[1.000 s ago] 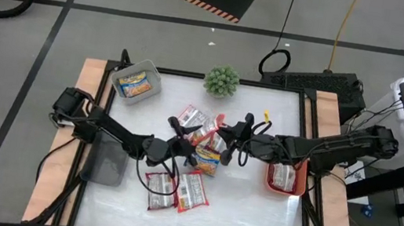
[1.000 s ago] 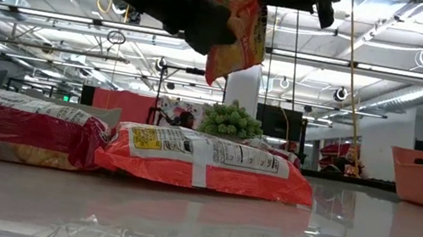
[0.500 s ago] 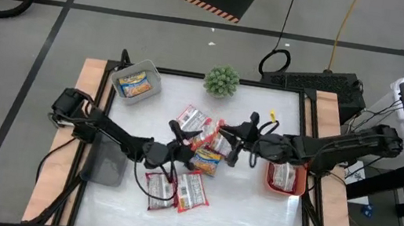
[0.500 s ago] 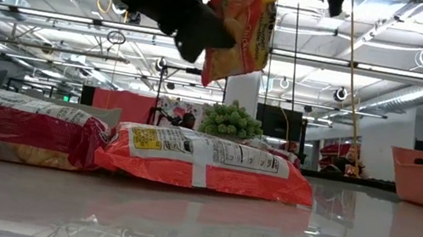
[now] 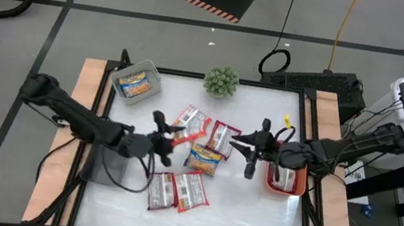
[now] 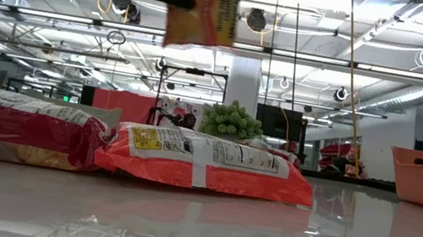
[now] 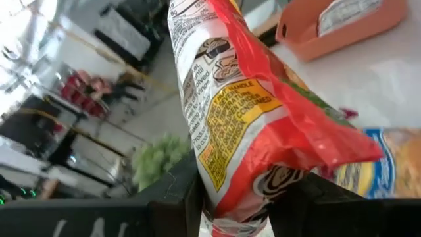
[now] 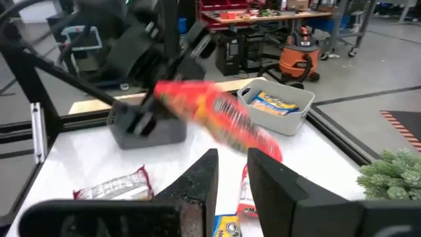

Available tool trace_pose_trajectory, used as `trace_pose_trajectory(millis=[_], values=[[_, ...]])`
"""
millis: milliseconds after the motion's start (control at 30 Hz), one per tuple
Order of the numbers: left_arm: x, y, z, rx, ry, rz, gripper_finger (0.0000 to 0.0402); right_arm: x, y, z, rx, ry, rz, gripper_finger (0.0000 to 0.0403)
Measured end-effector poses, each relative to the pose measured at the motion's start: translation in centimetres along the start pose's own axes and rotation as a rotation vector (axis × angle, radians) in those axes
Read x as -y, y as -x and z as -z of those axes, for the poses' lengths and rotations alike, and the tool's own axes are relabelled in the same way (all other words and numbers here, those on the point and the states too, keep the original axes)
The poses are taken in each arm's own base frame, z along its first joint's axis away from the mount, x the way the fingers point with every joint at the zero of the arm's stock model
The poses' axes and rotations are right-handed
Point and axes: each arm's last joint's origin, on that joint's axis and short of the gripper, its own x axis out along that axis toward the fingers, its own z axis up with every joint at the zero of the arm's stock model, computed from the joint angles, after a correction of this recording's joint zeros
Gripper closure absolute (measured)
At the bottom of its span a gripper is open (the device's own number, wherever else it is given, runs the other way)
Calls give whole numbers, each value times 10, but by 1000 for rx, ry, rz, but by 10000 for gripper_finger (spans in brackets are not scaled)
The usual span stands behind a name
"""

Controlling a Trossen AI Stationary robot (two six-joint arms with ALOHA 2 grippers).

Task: Sort Maruchan noodles
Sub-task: Put the orange bag into the black bin

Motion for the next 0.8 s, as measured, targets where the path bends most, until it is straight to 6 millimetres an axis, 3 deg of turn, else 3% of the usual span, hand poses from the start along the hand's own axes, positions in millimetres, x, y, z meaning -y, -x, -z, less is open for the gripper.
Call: trace_pose_trajectory(millis=[167,467,667,800], values=[[-28,33,9,-21,128,187,273,-1,1,0,-1,2,-5,323],[-73,93,29,-30,405,327,273,0,0,5,-44,30,4,323],[-87,128,54,-129,585,682,273,0,0,7,-58,36,8,323],[-90,142,71,-257,630,771,273,0,0,7,-59,37,8,323]])
